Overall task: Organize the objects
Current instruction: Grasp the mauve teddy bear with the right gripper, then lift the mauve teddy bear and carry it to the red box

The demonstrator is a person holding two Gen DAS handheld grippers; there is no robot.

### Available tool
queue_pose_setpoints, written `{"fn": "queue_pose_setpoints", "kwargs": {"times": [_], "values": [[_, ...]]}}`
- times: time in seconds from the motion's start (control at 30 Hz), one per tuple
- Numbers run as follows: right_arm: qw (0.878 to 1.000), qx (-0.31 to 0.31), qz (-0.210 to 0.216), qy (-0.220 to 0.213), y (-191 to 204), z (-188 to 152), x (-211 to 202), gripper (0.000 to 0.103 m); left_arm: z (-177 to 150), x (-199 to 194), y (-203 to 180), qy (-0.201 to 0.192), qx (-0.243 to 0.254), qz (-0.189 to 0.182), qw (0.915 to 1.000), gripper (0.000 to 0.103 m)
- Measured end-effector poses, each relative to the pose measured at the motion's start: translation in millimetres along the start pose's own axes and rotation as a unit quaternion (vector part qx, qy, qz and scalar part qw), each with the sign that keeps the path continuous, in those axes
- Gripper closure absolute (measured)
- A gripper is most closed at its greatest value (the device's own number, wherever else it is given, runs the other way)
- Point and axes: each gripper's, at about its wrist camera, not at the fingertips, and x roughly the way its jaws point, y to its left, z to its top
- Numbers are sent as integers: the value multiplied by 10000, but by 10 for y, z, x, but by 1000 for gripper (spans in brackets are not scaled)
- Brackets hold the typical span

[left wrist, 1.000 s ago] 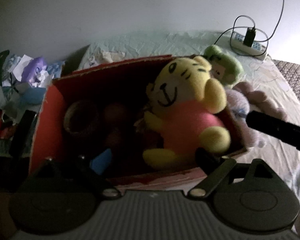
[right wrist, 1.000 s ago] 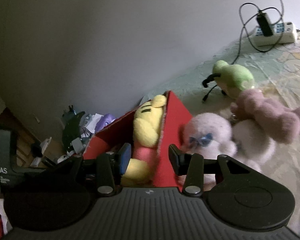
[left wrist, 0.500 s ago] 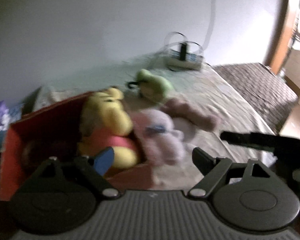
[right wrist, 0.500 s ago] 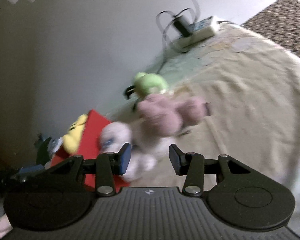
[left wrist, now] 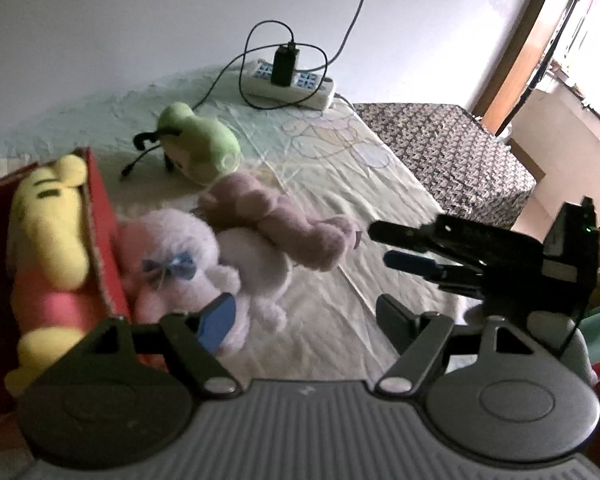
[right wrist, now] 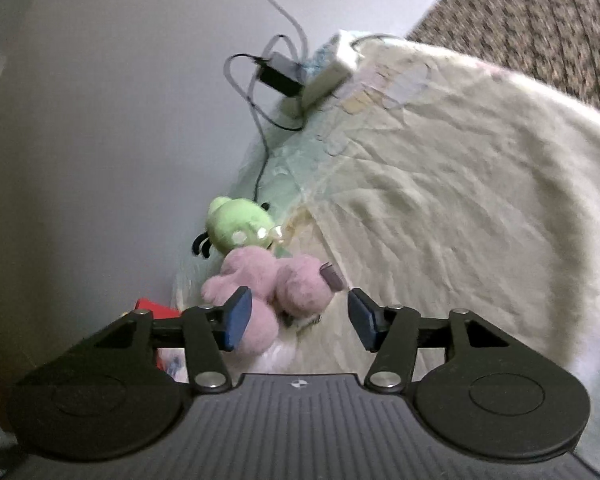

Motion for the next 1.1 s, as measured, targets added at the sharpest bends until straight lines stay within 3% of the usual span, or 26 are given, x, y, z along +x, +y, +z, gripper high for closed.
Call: {"fn": "queue_pose_setpoints", "kwargs": {"times": [0.23,0.3,0.33,0.43,0.63,0.87,1.0,1.1], "values": [[9948,929,342,245,-137,81,434,41,37,208,42,169,-239,35,9996,22],[9950,870,380,308,-109,80,511,53,28,250,63,226,-280,79,9993,22],[9954,801,364,370,-96,83,547,67,25,264,69,247,-288,101,9992,22],[9944,829,489,447,-127,66,509,69,11,287,87,288,-322,106,9990,22],[9954,559,553,545,-209,8,192,70,-60,325,91,431,-355,-36,9984,22],[9972,-382,144,634,-264,-137,-379,70,-227,437,18,778,-344,-429,9954,22],[9921,-912,-186,842,-321,-236,-672,69,-310,586,-21,1080,-490,-752,9901,22],[9868,-1149,-329,1091,-371,-303,-798,67,-358,710,-98,1247,-445,-792,9880,22]]}}
